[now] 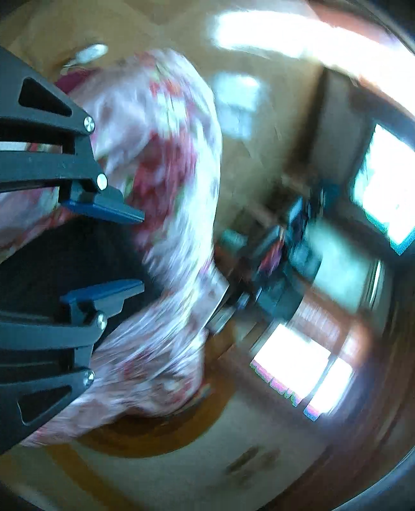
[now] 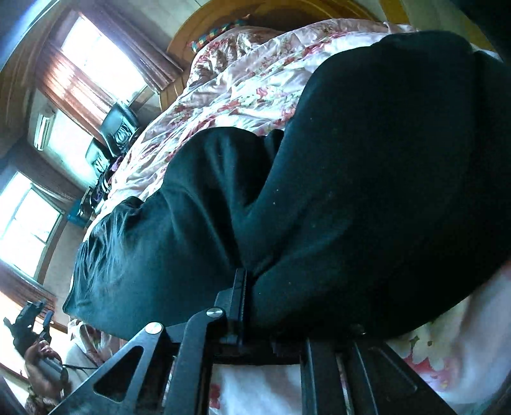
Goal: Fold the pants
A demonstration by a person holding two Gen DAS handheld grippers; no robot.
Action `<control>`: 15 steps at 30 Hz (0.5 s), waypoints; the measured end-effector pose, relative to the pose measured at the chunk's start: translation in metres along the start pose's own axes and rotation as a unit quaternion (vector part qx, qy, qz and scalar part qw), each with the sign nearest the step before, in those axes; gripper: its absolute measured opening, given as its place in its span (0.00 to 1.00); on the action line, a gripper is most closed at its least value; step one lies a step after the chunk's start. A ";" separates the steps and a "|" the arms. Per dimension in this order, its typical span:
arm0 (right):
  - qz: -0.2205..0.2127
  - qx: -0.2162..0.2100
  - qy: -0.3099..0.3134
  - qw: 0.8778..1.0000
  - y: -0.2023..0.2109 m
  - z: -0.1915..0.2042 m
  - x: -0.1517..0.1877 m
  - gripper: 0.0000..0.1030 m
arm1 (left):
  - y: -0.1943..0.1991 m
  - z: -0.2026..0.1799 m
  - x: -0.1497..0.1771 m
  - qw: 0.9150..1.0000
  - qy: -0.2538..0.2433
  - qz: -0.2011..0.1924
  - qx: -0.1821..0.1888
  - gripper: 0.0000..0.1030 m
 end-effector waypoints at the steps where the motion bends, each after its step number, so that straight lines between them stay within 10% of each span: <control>1: 0.000 -0.002 -0.001 1.000 0.001 0.001 -0.001 0.16 | -0.003 -0.020 0.009 0.999 -0.033 0.018 0.024 0.38; 5: -0.012 -0.016 -0.014 1.000 0.007 0.000 -0.010 0.19 | -0.017 -0.090 0.061 0.979 -0.126 0.108 0.117 0.38; 10: -0.050 -0.021 -0.022 0.998 0.022 -0.014 -0.035 0.37 | -0.023 -0.155 0.145 0.925 -0.234 0.210 0.212 0.38; 15: -0.099 -0.006 -0.018 0.995 0.044 -0.041 -0.074 0.52 | -0.019 -0.173 0.196 0.887 -0.315 0.249 0.228 0.38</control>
Point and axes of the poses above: each gripper's, at about its wrist camera, not at the fingertips, and y roughly against the way its jaws point, z to its left, x to its underside, the point moved 5 cm from there along -y, roughly the way its jaws point, and after that the axes turned 6 degrees about -z, right-handed, at the moved point
